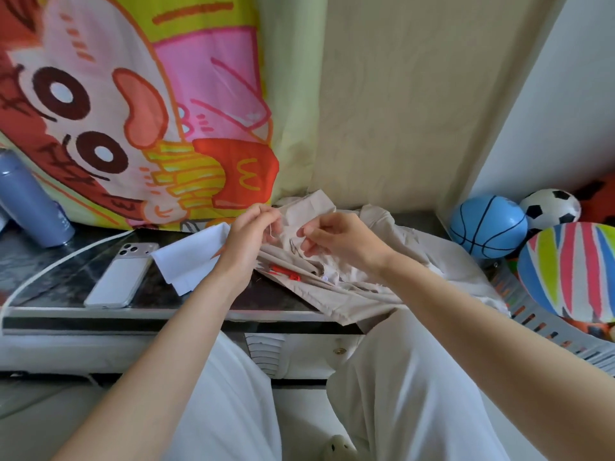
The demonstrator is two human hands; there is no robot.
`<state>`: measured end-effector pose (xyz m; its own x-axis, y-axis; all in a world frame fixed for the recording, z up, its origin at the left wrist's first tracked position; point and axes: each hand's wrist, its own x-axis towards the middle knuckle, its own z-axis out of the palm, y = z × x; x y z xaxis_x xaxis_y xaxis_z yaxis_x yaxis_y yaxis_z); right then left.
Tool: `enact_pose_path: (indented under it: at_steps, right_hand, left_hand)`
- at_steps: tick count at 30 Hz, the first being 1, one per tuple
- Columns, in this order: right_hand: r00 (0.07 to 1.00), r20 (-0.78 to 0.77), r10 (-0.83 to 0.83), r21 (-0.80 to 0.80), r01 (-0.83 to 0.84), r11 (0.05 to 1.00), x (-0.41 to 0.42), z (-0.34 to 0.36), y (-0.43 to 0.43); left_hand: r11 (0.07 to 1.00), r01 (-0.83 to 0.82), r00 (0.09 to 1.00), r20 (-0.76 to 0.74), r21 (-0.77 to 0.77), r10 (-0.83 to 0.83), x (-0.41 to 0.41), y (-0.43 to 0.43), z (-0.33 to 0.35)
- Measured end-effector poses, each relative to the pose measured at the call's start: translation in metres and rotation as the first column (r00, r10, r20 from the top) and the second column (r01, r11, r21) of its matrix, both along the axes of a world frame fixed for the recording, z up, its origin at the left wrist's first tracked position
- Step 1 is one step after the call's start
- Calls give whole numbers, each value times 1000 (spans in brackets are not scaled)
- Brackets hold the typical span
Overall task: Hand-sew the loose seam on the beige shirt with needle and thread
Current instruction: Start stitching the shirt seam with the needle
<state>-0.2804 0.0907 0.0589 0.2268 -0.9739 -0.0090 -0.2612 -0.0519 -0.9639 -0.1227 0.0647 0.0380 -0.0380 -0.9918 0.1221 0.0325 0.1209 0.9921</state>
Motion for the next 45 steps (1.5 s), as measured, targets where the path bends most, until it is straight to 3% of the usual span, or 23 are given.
enact_pose_path:
  at_steps: [3, 5, 8, 11, 16, 26, 29, 32, 35, 39, 45]
  right_hand:
    - [997, 53, 47, 41, -49, 998, 4, 9, 4]
    - [993, 95, 64, 38, -68, 997, 8, 15, 6]
    - [975, 221, 30, 45, -41, 998, 13, 23, 8]
    - [972, 209, -107, 56, 97, 994, 13, 28, 8]
    - [956, 25, -294, -87, 295, 952, -3, 21, -3]
    - [870, 188, -456, 201, 420, 885, -30, 1, 1]
    - [837, 214, -505, 262, 449, 854, -35, -5, 0]
    - [860, 197, -470, 276, 411, 869, -39, -10, 2]
    - [934, 123, -334, 253, 296, 921, -37, -14, 8]
    - [987, 22, -157, 198, 150, 969, -30, -18, 15]
    - [995, -98, -18, 168, 35, 985, -23, -24, 20]
  left_hand:
    - [996, 14, 943, -332, 84, 15, 4, 3, 5]
    - [973, 158, 876, -478, 169, -59, 1, 8, 8]
    - [887, 427, 794, -541, 175, -276, -14, 24, 10]
    - [826, 539, 744, -552, 165, -376, -22, 34, 8]
    - [796, 512, 838, -392, 323, -380, -17, 36, -2]
    - [821, 347, 929, -48, 453, -366, 5, 36, -28]
    - [810, 281, 910, 125, 514, -396, 13, 34, -36]
    - [814, 172, 815, 384, 555, -434, 15, 35, -40]
    - [895, 143, 735, 560, 423, -383, 14, 33, -46]
    - [952, 251, 863, 406, 174, -302, 0, 29, -35]
    - [919, 394, 870, 330, -16, -367, -18, 29, -22]
